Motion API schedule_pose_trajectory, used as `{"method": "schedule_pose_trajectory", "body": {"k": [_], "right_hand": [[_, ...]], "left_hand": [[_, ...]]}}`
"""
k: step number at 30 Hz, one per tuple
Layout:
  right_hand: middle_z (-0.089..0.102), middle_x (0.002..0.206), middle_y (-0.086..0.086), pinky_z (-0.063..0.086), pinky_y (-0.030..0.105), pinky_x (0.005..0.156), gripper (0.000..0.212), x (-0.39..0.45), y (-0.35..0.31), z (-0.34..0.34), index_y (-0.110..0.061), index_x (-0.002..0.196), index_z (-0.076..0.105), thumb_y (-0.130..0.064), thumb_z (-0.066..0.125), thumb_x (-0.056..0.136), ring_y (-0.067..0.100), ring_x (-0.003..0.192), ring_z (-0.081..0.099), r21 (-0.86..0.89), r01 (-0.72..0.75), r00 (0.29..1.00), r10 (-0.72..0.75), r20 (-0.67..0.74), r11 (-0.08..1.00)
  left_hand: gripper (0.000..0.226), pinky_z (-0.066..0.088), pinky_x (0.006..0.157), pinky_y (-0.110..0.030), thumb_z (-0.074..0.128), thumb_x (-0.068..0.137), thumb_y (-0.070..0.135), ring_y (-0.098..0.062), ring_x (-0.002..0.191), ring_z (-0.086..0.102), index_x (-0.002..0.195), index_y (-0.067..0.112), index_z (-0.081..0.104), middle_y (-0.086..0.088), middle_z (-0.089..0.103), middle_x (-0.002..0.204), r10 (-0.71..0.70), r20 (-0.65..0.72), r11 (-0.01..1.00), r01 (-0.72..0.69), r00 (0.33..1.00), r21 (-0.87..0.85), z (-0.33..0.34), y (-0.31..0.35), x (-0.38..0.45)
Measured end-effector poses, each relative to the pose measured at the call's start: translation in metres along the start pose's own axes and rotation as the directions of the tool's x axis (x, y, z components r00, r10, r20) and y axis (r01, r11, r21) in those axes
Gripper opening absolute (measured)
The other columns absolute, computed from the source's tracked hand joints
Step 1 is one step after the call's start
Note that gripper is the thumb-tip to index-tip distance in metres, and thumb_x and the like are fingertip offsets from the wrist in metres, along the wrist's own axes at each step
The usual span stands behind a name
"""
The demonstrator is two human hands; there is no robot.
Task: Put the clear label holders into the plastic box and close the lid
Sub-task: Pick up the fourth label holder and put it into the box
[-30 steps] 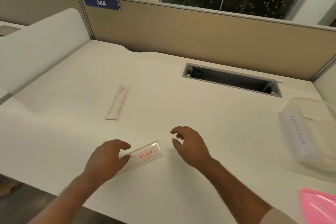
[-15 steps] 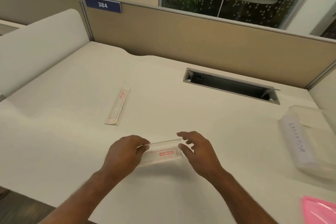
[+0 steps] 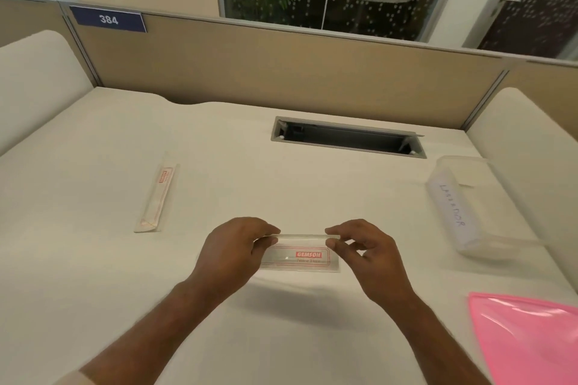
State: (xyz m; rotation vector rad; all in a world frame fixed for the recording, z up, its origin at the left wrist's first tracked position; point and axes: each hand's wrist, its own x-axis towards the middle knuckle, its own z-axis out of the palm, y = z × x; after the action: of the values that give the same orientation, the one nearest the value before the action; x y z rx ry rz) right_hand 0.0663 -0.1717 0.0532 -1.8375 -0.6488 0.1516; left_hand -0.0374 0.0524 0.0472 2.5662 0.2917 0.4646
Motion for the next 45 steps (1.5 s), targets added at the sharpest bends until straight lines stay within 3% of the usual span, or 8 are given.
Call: {"method": "schedule_pose_trajectory", "body": {"k": [6, 14, 19, 25, 29, 34, 41, 45], "right_hand": [[0.073, 0.088, -0.010, 0.049, 0.017, 0.070, 0.013, -0.008, 0.003, -0.017, -0.024, 0.085, 0.077, -0.012, 0.072, 0.085, 0.012, 0.084, 0.067, 0.034, 0.029, 0.994, -0.025, -0.104, 0.999], [0.074, 0.076, -0.002, 0.059, 0.030, 0.059, 0.018, -0.014, 0.019, -0.042, -0.020, 0.080, 0.078, -0.004, 0.070, 0.085, 0.014, 0.054, 0.065, 0.331, -0.121, 0.917, 0.234, -0.324, 0.936], [0.067, 0.067, 0.008, 0.061, 0.037, 0.062, 0.007, -0.016, 0.024, -0.042, -0.013, 0.082, 0.077, -0.010, 0.071, 0.084, 0.020, 0.055, 0.062, 0.493, -0.174, 0.849, 0.383, -0.364, 0.853], [0.065, 0.072, 0.014, 0.061, 0.037, 0.067, 0.009, -0.018, 0.021, -0.018, -0.013, 0.081, 0.079, -0.010, 0.071, 0.085, 0.024, 0.060, 0.061, 0.595, -0.181, 0.837, 0.440, -0.324, 0.783], [0.071, 0.076, 0.016, 0.061, 0.036, 0.068, 0.010, -0.023, 0.019, 0.002, -0.014, 0.083, 0.079, -0.009, 0.070, 0.085, 0.032, 0.069, 0.069, 0.621, -0.226, 0.834, 0.478, -0.274, 0.750], [0.074, 0.081, 0.019, 0.060, 0.032, 0.070, 0.013, -0.029, 0.014, 0.013, -0.010, 0.090, 0.079, -0.016, 0.074, 0.080, 0.036, 0.080, 0.072, 0.651, -0.269, 0.868, 0.471, -0.155, 0.710], [0.077, 0.090, 0.011, 0.059, 0.034, 0.073, 0.012, -0.029, 0.016, 0.008, -0.018, 0.094, 0.078, -0.019, 0.072, 0.084, 0.027, 0.089, 0.073, 0.537, -0.396, 0.892, 0.451, 0.031, 0.745], [0.077, 0.093, 0.008, 0.059, 0.031, 0.072, 0.017, -0.023, 0.022, -0.002, -0.019, 0.097, 0.076, -0.013, 0.075, 0.081, 0.024, 0.093, 0.072, 0.504, -0.405, 0.884, 0.467, 0.003, 0.763]], "left_hand": [[0.014, 0.042, 0.084, -0.015, 0.069, 0.090, 0.031, -0.002, 0.102, 0.062, 0.102, 0.036, 0.073, 0.023, 0.070, 0.104, -0.042, 0.009, 0.987, 0.043, 0.999, -0.157, 0.006, 0.020, 0.004], [0.047, 0.038, 0.090, -0.013, 0.069, 0.077, 0.055, 0.006, 0.113, 0.053, 0.118, 0.034, 0.058, 0.021, 0.058, 0.115, -0.321, -0.271, 0.894, 0.195, 0.908, -0.404, 0.001, 0.010, -0.007], [0.068, 0.046, 0.079, -0.018, 0.066, 0.062, 0.067, -0.011, 0.103, 0.063, 0.115, 0.025, 0.059, 0.008, 0.066, 0.105, -0.645, 0.048, 0.573, 0.525, 0.763, -0.629, 0.023, 0.026, -0.031], [0.062, 0.055, 0.095, -0.040, 0.072, 0.062, 0.060, -0.024, 0.104, 0.070, 0.106, 0.017, 0.067, -0.008, 0.071, 0.114, -0.453, 0.549, 0.150, 0.667, 0.702, -0.730, 0.046, 0.071, -0.032], [0.065, 0.053, 0.100, -0.041, 0.074, 0.066, 0.060, -0.024, 0.109, 0.069, 0.113, 0.016, 0.067, -0.007, 0.072, 0.117, -0.362, 0.610, 0.041, 0.666, 0.705, -0.745, 0.054, 0.089, -0.019], [0.056, 0.055, 0.093, -0.038, 0.080, 0.065, 0.049, -0.029, 0.101, 0.072, 0.103, 0.008, 0.073, -0.014, 0.075, 0.108, -0.461, 0.561, -0.120, 0.578, 0.687, -0.807, 0.060, 0.084, -0.011], [0.068, 0.057, 0.071, -0.028, 0.087, 0.055, 0.049, -0.022, 0.082, 0.072, 0.106, 0.010, 0.066, -0.004, 0.071, 0.086, -0.530, 0.449, -0.077, 0.487, 0.719, -0.870, 0.062, 0.070, -0.008], [0.068, 0.053, 0.070, -0.026, 0.095, 0.047, 0.049, -0.012, 0.074, 0.069, 0.103, 0.022, 0.068, 0.002, 0.067, 0.085, -0.613, 0.254, 0.238, 0.481, 0.748, -0.844, 0.053, 0.053, -0.001]]}}
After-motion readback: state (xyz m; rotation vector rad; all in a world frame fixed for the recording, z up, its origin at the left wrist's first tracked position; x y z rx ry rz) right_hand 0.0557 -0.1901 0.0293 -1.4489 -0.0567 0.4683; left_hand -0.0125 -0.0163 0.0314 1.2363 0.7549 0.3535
